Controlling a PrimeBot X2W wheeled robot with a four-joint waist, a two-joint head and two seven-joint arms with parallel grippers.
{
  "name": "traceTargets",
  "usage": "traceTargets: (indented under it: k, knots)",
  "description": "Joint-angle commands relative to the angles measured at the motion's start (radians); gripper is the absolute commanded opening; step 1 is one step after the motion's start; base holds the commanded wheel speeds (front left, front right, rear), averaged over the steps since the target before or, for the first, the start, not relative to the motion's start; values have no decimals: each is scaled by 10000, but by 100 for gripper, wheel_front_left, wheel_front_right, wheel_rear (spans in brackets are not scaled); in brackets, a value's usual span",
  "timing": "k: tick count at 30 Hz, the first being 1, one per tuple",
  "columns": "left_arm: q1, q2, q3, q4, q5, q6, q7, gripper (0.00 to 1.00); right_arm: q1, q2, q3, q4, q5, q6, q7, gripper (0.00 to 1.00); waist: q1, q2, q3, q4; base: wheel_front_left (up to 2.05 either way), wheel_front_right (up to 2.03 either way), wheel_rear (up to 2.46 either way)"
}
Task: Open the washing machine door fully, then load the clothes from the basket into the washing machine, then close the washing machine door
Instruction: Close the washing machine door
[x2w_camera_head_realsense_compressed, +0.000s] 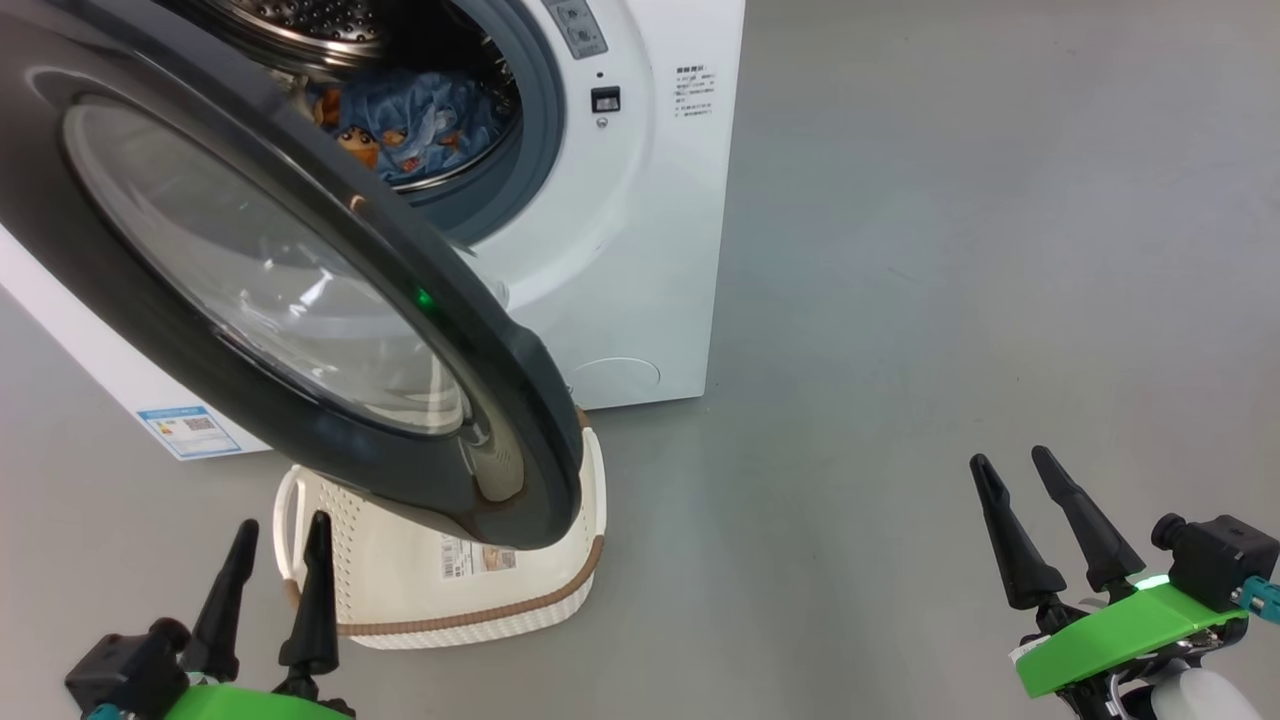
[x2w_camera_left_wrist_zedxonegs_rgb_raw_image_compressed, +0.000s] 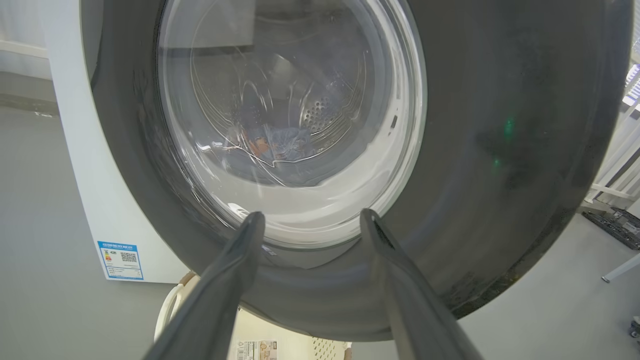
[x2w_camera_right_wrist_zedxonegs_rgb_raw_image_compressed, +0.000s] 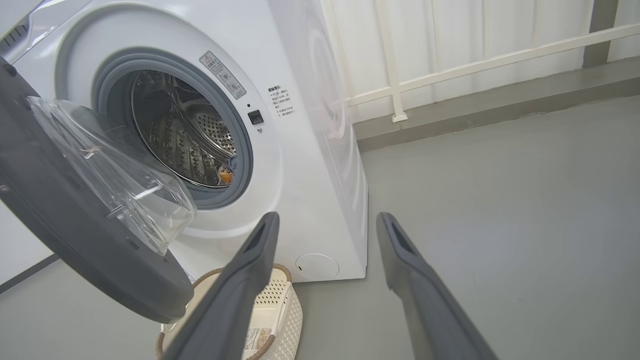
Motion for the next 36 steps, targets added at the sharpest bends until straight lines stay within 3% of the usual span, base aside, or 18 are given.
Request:
traceTargets:
  k: [1,9,18,36]
  knots:
    - [-451,110,378,-138,175,54,-118,100,-268,-154,196,-262,31,63,-49,100,0,0,27,-24,0,0,0]
    - [-383,-368,704,69,1147,-130,-208,100,-274,-179,151,-336,22,63,-49,100,0,0,93,-111,0,0,0]
    - [-288,-811,1039,54,1417,-261,-211,100,-183,-154,168,-308,-29,63,-49,100,0,0,9,-7,0,0,0]
    - [-359,-824,710,143,1361,-311,-212,100,-62,-141,325,-247,-39,63,-49,100,0,0,-113,180,0,0,0]
